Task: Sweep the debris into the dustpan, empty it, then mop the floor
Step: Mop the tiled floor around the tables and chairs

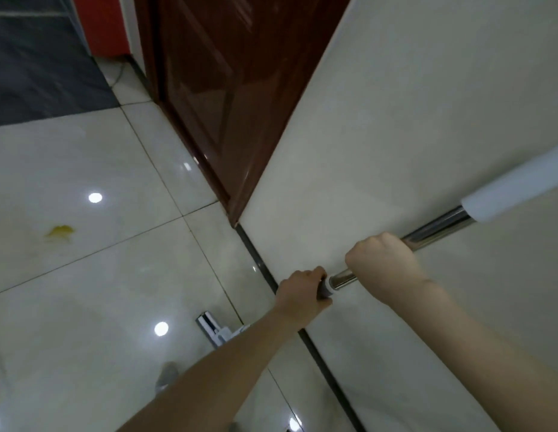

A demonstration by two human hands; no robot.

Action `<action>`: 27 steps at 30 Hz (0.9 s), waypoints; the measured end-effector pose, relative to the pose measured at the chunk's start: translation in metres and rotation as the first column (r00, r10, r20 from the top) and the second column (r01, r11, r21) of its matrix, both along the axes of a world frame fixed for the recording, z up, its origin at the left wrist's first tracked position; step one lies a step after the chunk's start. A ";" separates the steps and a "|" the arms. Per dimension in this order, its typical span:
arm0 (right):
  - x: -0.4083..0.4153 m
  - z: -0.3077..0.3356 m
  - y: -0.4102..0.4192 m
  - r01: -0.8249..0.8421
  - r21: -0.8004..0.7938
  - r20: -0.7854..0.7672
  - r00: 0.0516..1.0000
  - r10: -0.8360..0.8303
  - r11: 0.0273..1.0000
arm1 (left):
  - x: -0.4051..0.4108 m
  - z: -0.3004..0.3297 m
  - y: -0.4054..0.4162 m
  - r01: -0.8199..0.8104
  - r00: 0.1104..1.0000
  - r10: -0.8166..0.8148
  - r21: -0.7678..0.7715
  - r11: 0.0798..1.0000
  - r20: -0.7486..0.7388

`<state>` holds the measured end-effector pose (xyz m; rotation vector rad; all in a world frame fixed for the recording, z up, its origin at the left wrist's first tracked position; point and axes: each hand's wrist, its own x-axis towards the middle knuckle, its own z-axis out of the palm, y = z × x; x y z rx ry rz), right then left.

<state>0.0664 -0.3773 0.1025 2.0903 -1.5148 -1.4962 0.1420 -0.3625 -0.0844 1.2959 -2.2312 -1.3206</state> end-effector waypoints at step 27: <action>0.216 -0.086 -0.014 0.391 0.075 0.425 0.820 -0.384 0.917 | 0.252 -0.031 -0.033 -0.105 0.928 0.152 -0.152 0.983 0.340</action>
